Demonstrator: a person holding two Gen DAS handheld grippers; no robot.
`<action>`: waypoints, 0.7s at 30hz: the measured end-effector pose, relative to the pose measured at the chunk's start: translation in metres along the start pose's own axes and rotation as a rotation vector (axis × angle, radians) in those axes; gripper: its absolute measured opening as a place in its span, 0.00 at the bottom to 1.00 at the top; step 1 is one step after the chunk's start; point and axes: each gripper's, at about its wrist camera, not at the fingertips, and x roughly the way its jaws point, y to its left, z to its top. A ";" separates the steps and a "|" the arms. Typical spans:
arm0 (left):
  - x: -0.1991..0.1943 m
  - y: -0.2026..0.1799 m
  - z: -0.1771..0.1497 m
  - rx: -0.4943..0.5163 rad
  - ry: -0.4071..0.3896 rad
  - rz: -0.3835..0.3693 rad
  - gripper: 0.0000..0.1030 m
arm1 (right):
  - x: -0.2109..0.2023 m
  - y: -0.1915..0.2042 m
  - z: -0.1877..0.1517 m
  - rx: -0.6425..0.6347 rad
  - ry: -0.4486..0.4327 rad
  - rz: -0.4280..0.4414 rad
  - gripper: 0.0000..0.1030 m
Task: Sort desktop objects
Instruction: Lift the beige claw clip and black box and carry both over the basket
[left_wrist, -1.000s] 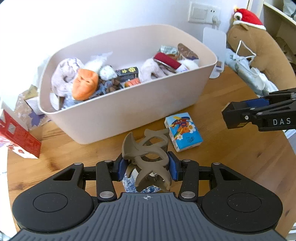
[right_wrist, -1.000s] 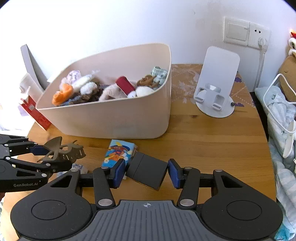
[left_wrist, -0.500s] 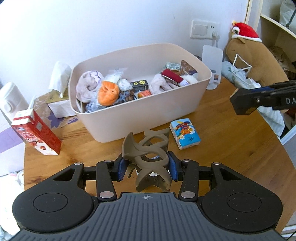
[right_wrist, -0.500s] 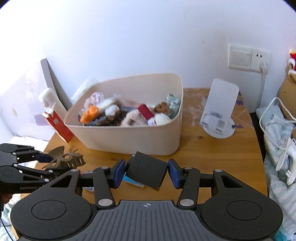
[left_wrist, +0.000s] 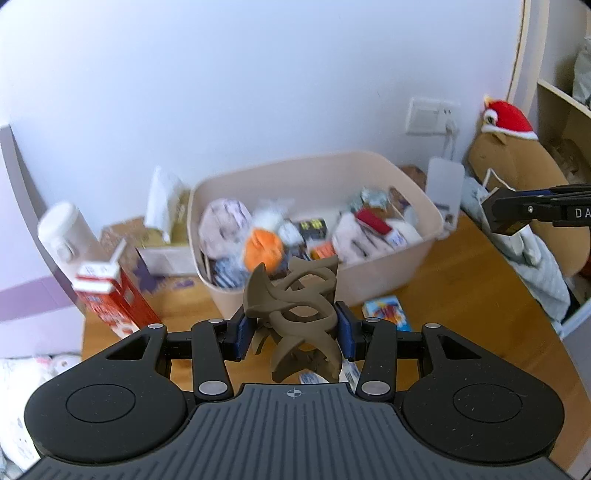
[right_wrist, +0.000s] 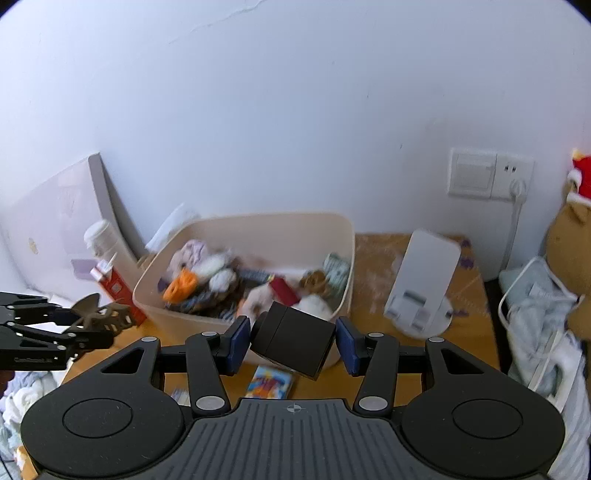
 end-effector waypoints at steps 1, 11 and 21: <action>-0.002 0.002 0.004 -0.003 -0.011 0.004 0.45 | 0.000 -0.001 0.003 0.001 -0.008 -0.001 0.46; -0.002 0.016 0.045 0.007 -0.093 0.045 0.45 | 0.005 -0.001 0.038 -0.021 -0.069 -0.001 0.46; 0.009 0.013 0.078 0.031 -0.151 0.049 0.45 | 0.023 0.002 0.060 -0.034 -0.100 0.005 0.46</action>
